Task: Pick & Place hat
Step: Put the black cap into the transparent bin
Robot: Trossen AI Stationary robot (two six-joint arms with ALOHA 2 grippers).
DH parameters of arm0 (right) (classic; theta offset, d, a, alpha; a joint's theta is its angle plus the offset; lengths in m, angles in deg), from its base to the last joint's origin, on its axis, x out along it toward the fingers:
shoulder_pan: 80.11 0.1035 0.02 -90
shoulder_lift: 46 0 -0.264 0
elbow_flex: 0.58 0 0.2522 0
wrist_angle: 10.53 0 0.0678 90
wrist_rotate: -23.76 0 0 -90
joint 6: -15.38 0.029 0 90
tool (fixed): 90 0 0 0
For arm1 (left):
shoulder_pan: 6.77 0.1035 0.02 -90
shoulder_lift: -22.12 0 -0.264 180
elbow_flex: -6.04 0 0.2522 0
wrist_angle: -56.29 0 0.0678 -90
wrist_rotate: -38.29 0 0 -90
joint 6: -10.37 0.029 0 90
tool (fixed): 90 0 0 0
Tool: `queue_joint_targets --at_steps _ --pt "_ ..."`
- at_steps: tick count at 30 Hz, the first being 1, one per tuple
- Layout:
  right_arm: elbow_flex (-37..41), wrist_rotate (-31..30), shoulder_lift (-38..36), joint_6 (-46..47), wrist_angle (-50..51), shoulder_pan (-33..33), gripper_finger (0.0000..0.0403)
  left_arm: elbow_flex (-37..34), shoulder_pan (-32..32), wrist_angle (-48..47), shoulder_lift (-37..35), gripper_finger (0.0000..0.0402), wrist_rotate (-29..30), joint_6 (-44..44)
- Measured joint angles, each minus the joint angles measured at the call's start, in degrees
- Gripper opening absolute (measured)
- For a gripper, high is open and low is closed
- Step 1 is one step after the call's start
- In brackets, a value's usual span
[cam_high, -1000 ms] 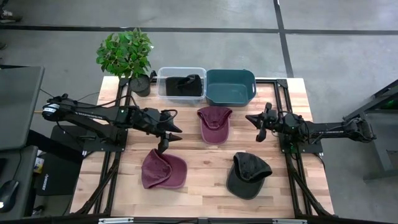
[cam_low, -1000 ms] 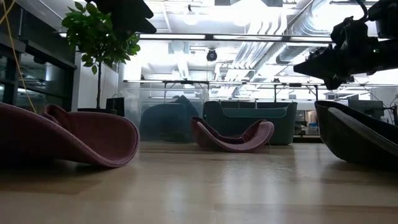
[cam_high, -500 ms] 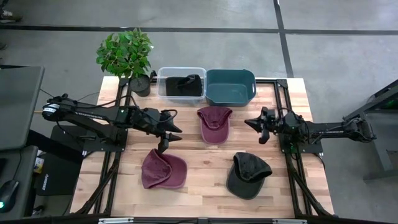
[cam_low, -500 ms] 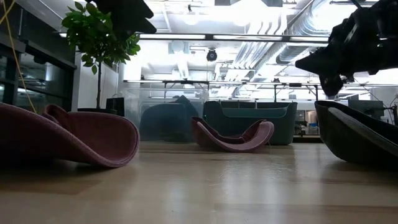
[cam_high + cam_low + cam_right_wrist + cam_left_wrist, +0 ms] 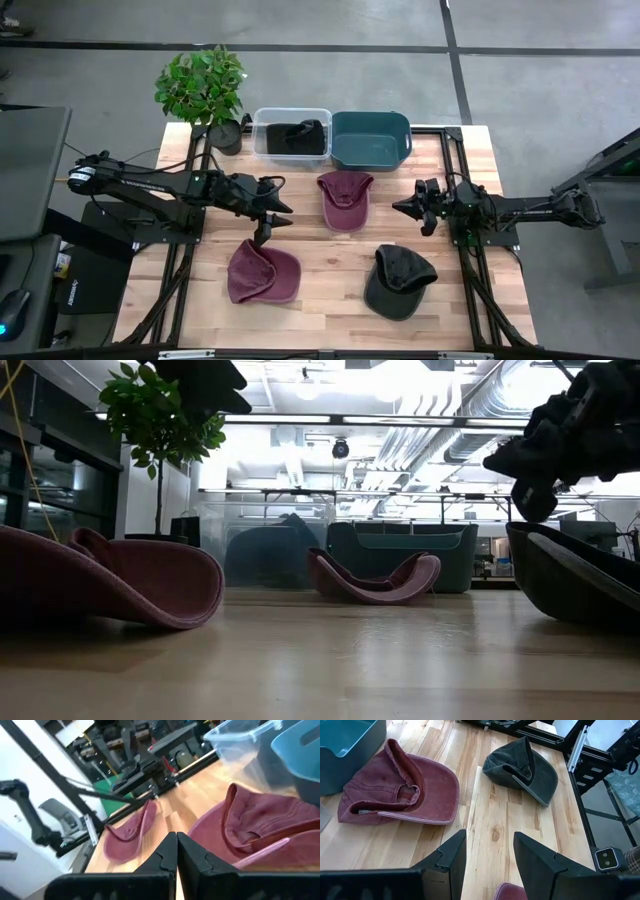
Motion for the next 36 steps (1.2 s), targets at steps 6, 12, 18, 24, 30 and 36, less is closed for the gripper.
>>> queue_joint_targets --at_steps 6,12,18,24,30,36 --pt "-1.81 2.98 0.10 2.24 12.26 0.02 0.0004 0.00 0.00 0.01 0.00 0.0147 0.01 0.00" --pt "-11.04 3.05 0.21 6.17 27.58 0.49 0.0058 0.00 0.00 0.01 0.00 0.0147 0.00 0.00" --pt "-24.51 3.04 2.85 -3.50 47.66 3.73 0.0137 0.00 0.00 0.00 0.00 0.0147 0.02 0.02" --pt "-34.56 4.99 7.67 -9.32 59.24 11.21 0.0185 0.00 0.00 0.00 -0.01 0.0147 0.02 0.00" --pt "-39.36 5.01 13.69 -9.63 64.48 20.88 0.0195 0.00 0.00 0.01 -0.02 0.0147 0.01 0.01" --pt "-42.23 -2.43 20.63 -8.54 67.06 29.63 0.0195 0.00 0.00 0.00 0.00 0.0147 0.01 0.02"
